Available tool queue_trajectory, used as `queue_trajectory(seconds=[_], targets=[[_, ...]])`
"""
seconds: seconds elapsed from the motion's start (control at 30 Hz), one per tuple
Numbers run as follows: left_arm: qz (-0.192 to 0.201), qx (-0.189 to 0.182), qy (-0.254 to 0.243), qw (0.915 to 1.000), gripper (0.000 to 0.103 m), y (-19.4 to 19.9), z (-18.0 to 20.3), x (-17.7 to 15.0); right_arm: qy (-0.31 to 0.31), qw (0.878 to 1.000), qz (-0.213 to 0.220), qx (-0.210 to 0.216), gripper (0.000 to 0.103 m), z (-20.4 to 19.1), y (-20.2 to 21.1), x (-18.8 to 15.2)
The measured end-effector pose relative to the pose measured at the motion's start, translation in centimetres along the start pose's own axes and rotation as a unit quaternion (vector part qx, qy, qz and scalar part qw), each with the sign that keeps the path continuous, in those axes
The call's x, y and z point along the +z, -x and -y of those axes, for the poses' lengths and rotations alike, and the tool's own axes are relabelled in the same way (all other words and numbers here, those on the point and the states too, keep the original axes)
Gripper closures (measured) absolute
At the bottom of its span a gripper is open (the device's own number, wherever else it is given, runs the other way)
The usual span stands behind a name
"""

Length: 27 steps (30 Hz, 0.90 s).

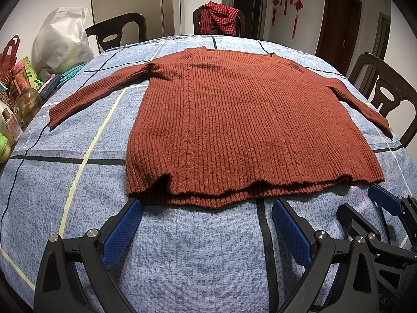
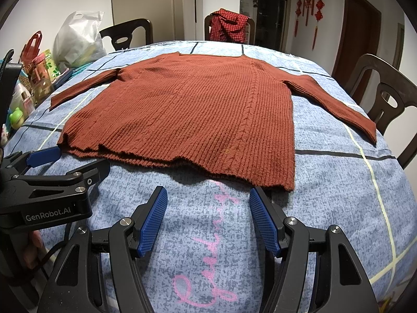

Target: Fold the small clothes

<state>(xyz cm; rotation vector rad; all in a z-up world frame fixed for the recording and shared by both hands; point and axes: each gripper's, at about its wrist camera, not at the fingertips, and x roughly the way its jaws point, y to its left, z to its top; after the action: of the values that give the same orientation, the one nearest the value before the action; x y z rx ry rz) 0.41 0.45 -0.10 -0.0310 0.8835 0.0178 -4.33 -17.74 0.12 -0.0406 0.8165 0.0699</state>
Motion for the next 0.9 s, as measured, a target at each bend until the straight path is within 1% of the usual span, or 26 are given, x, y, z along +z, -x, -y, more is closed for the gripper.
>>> queue_trajectory(seconds=[0.9], targets=[[0.001, 0.000, 0.000, 1.0000, 0.002, 0.03, 0.02, -0.03, 0.001, 1.000, 0.000, 0.000, 0.037, -0.01, -0.06, -0.04]])
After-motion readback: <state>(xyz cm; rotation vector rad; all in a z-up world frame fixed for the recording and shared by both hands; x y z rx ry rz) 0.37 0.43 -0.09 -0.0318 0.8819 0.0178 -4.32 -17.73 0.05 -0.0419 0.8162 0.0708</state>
